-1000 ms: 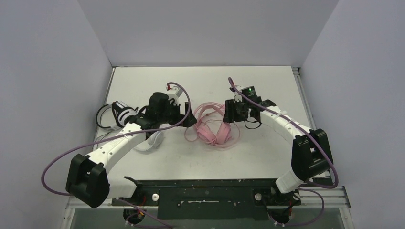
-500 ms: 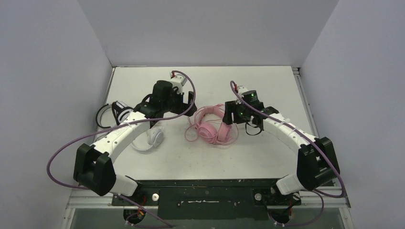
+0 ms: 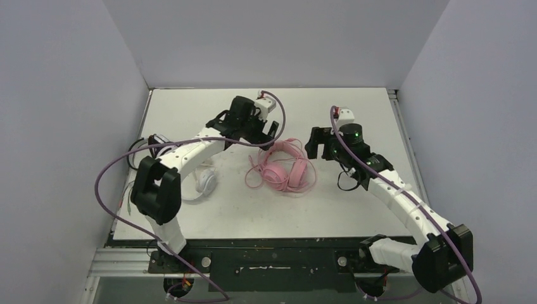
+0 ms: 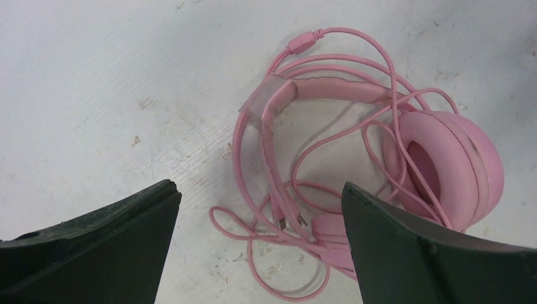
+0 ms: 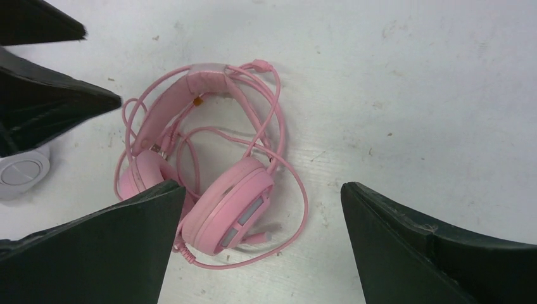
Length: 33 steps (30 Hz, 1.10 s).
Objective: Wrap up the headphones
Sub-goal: Pick up the headphones from the center of the board.
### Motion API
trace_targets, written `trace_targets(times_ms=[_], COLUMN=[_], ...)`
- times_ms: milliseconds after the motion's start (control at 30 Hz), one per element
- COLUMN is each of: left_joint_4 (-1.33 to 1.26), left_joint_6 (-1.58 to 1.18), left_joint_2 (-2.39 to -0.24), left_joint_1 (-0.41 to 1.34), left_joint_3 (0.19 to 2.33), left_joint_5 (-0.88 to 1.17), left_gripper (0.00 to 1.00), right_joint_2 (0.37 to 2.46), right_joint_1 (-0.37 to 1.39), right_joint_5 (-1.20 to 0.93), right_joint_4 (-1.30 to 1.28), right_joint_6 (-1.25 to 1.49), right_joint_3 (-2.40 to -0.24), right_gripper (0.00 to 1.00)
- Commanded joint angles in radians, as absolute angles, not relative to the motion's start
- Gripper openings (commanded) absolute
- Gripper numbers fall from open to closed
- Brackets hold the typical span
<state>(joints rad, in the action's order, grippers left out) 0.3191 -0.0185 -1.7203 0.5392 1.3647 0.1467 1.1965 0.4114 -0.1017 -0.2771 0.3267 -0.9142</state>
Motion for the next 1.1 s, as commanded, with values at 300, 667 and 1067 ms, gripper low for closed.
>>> trace_targets(times_ms=[300, 667, 1067], left_joint_4=[0.679, 0.756, 0.684], left_joint_6=[0.231, 0.265, 0.198], left_joint_2=[-2.209, -2.338, -2.166], left_joint_1=[0.595, 0.613, 0.663], left_joint_3=[1.926, 2.038, 1.975], left_joint_5=[0.078, 0.077, -0.164], left_gripper=[0.93, 0.75, 0.04], right_joint_2=[1.019, 1.025, 1.046], right_joint_1=[0.367, 0.292, 0.279], right_joint_5=[-0.022, -0.056, -0.108], right_joint_4=[-0.220, -0.215, -0.241], right_joint_6=[0.347, 0.334, 0.357], right_joint_3=[-0.878, -0.872, -0.902], right_gripper=[1.00, 1.00, 1.00])
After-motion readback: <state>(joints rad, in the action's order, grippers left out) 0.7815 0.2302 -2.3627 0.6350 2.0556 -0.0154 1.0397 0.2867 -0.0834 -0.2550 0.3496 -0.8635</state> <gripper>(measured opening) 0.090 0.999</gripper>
